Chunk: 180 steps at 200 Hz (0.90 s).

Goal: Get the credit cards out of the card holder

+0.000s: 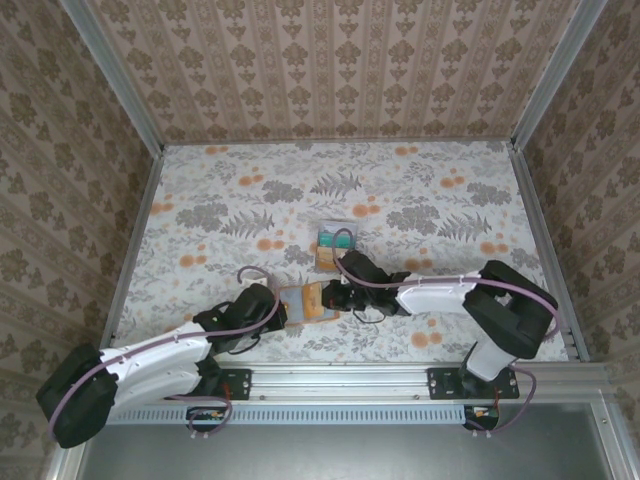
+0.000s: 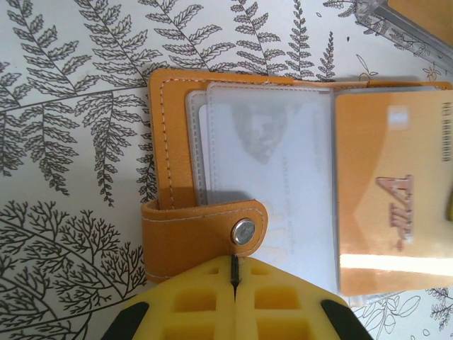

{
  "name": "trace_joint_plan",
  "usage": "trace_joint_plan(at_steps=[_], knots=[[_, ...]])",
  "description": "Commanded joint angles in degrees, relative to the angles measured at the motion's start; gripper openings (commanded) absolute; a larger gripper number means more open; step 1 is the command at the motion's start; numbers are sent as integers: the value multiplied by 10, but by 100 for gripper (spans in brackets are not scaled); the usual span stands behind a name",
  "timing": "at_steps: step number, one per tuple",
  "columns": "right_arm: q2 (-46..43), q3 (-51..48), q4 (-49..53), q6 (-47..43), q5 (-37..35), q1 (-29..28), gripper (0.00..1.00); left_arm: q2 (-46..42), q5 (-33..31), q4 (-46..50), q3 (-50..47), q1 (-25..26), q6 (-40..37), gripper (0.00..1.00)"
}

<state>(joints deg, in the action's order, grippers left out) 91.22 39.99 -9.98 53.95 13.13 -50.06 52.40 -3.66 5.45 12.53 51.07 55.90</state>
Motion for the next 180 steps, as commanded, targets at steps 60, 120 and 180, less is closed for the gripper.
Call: trace_joint_plan(at_steps=[60, 120, 180], knots=[[-163, 29, 196, -146, -39, 3, 0, -27, -6, 68, 6, 2, -10, 0], [-215, 142, 349, -396, -119, 3, 0, -88, 5, 75, 25, 2, -42, 4], [-140, 239, 404, -653, -196, 3, 0, -182, -3, 116, 29, 2, -51, 75]])
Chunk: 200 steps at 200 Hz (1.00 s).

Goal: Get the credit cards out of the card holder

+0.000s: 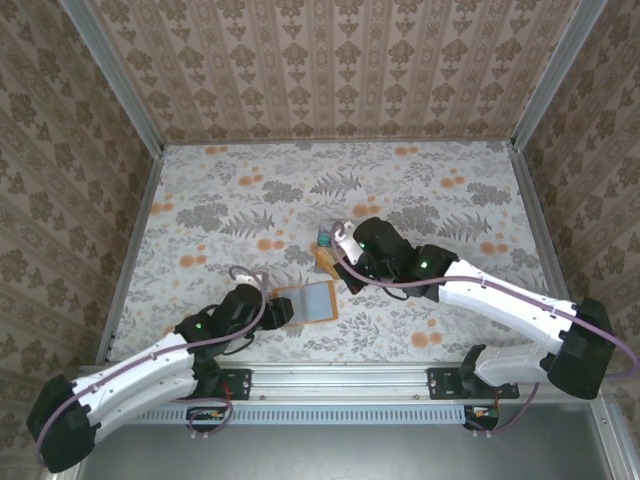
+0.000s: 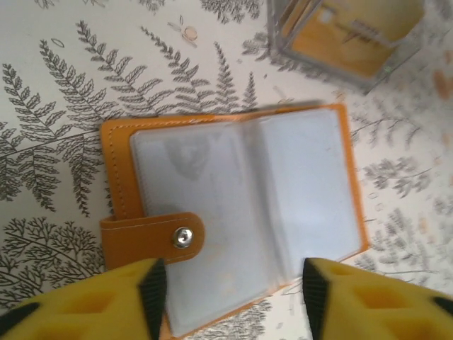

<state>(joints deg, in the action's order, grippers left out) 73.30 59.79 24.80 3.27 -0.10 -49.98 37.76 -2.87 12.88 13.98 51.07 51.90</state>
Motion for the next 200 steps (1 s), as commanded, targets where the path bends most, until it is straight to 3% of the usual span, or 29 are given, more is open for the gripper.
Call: trace_joint_plan(at_steps=[1, 11, 29, 104, 200], knots=[[41, 42, 56, -149, -66, 2, 0, -38, -12, 43, 15, 2, -10, 77], [59, 57, 82, -185, -76, 2, 0, -58, -17, 56, 13, 2, -8, 90], [100, 71, 90, -239, -99, 1, 0, -97, -22, 78, 6, 1, -4, 100], [166, 85, 32, -430, -151, 8, 0, -193, -36, 138, -10, -1, 7, 100], [257, 143, 75, -443, -116, 35, 0, -191, -39, 147, -7, -6, 7, 100]])
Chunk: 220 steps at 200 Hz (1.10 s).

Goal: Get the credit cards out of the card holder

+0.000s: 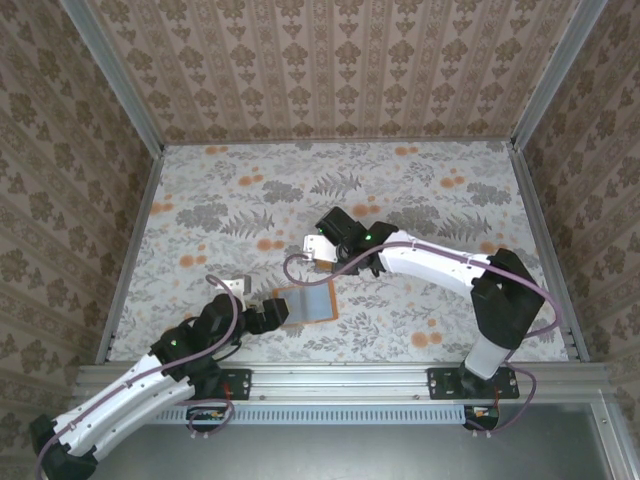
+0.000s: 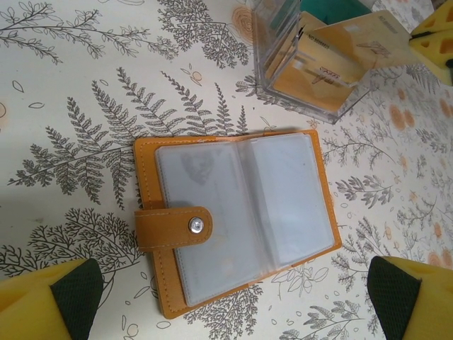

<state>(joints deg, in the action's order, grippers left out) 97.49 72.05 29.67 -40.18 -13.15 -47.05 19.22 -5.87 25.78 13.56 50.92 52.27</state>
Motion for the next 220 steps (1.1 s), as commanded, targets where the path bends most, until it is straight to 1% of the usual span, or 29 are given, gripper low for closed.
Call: trace_joint_plan(at_steps=[1, 48, 78, 93, 108, 127, 139, 153, 188, 220], knots=[[15, 20, 26, -9, 15, 6, 0, -5, -9, 18, -3, -4, 4, 100], [26, 14, 31, -7, 26, 9, 0, -6, -7, 18, -5, -7, 4, 100], [43, 23, 30, -4, 18, 15, 0, -6, -3, 17, -6, -7, 3, 100], [52, 34, 25, 5, 8, 22, 13, -6, -2, 19, -5, -8, 2, 100], [64, 49, 27, 14, -6, 30, 16, -6, -1, 20, -4, -8, 2, 100], [70, 58, 14, 30, -36, 37, 26, -6, 1, 20, -3, -9, 3, 100], [67, 59, -2, 40, -48, 41, 30, -6, 1, 22, -2, -9, 3, 100], [55, 57, -6, 53, -40, 40, 30, -6, 0, 22, -2, -8, 4, 100], [6, 46, -12, 124, 1, 40, 30, -5, 3, 13, -6, -8, 6, 100], [-29, 44, 5, 269, 71, 39, 31, 5, 9, -6, -13, -8, 10, 99]])
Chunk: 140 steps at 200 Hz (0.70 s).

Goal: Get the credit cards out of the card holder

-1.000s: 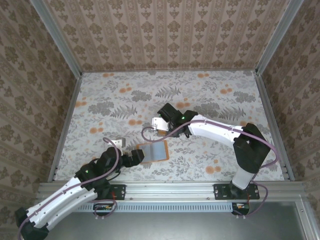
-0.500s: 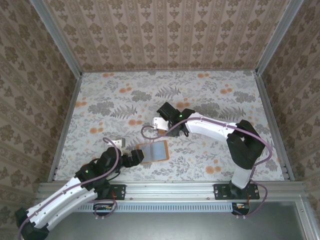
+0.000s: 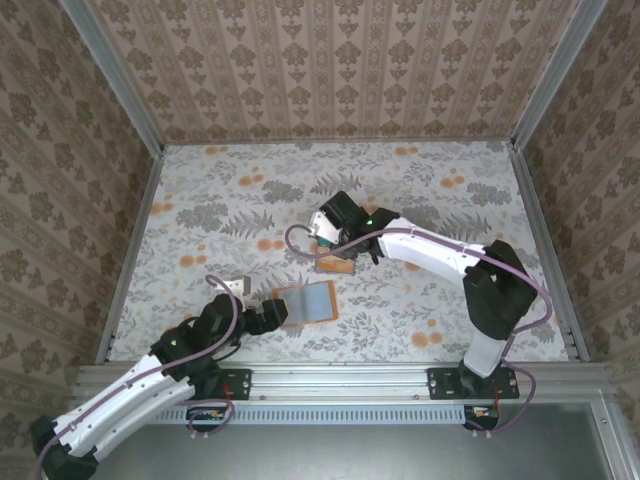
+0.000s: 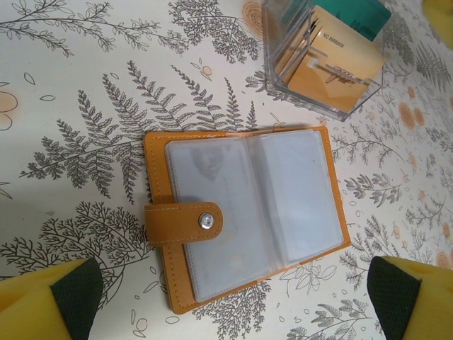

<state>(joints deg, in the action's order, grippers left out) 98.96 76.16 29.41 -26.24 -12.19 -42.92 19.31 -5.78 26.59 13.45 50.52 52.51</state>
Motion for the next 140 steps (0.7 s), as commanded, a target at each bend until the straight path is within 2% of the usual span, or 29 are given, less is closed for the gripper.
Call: trace_joint_plan(at_steps=[1, 39, 71, 102, 140], knots=[[-45, 2, 7, 134, 64, -2, 31, 4, 8, -15, -11, -4, 7, 99], [-106, -90, -49, 317, 142, -2, 30, 39, 22, -47, -13, -5, 7, 97], [-151, -186, -122, 436, 196, -8, 30, 70, 29, -76, -16, -5, 10, 97], [-160, -272, -200, 515, 191, -18, 30, 101, 34, -100, -15, -3, 16, 95], [-122, -309, -236, 571, 156, -45, 32, 141, 36, -122, -11, -3, 23, 95]])
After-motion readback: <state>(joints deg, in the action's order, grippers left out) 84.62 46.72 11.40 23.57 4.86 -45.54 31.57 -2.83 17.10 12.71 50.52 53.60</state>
